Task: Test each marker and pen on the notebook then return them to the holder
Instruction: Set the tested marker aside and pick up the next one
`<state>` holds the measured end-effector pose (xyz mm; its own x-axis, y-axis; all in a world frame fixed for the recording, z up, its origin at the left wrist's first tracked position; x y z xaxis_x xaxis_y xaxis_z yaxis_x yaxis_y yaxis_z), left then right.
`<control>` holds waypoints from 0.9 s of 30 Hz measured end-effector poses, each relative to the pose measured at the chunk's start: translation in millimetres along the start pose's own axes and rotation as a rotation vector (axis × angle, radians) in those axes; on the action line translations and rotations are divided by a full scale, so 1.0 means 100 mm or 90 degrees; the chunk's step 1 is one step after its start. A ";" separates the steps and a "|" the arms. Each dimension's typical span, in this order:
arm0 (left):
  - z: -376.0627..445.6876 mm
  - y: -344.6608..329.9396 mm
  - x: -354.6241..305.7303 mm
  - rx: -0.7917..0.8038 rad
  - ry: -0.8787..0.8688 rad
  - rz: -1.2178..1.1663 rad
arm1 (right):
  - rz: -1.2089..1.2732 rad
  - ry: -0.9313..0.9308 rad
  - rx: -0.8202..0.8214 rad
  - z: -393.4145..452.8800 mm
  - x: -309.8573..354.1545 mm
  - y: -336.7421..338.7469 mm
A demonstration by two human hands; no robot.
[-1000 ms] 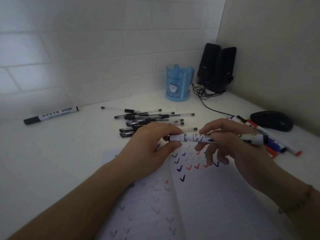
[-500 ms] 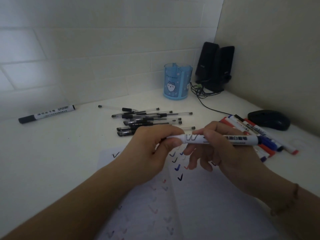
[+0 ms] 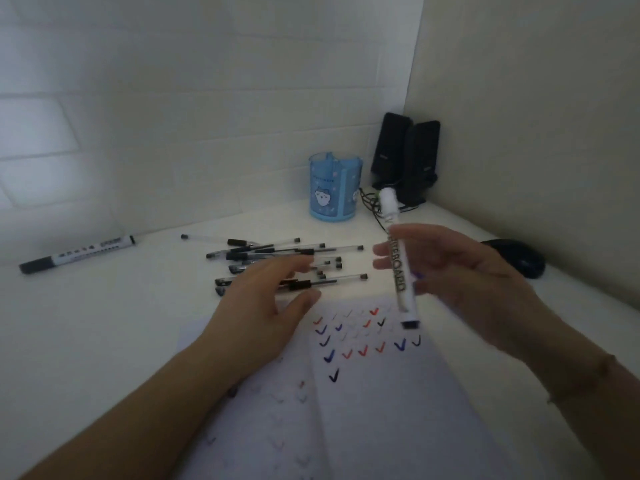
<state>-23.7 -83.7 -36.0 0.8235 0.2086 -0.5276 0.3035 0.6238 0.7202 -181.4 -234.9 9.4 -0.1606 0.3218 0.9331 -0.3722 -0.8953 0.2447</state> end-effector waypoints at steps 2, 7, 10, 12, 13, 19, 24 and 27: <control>0.02 0.02 0.00 -0.012 -0.003 0.002 | 0.011 -0.039 -0.091 0.03 -0.12 0.21; 0.03 -0.03 0.00 0.005 -0.033 0.038 | -0.695 -0.066 -0.101 0.03 -0.31 0.49; 0.04 -0.03 0.04 0.009 -0.022 0.045 | -0.747 -0.119 -0.051 0.02 -0.37 0.48; 0.05 -0.05 0.07 0.011 -0.021 0.048 | -0.811 -0.150 -0.008 0.02 -0.43 0.45; 0.05 -0.05 0.08 0.016 -0.021 0.052 | -0.831 -0.159 0.002 0.03 -0.46 0.45; 0.10 0.05 0.22 -0.014 0.024 0.105 | -0.770 -0.148 -0.089 0.06 -0.45 0.50; 0.11 0.24 0.40 -0.059 0.157 0.144 | -0.724 -0.092 -0.057 0.20 -0.29 0.13; 0.08 0.46 0.61 -0.094 0.251 0.213 | -0.721 -0.079 0.054 0.52 -0.22 -0.30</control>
<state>44.6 -48.7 -31.6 0.6125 0.6634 -0.4299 -0.0386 0.5683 0.8219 -119.1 -231.2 -4.4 0.3206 0.9293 0.1835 -0.1819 -0.1297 0.9747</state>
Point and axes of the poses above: each hand's wrist, its own z-axis towards the middle knuckle, its own y-axis out of the back of the hand, x = y × z, the point moved 6 cm from there along z, towards the middle knuckle, and after that the axes turned 3 degrees about x, right-handed, at the moved point
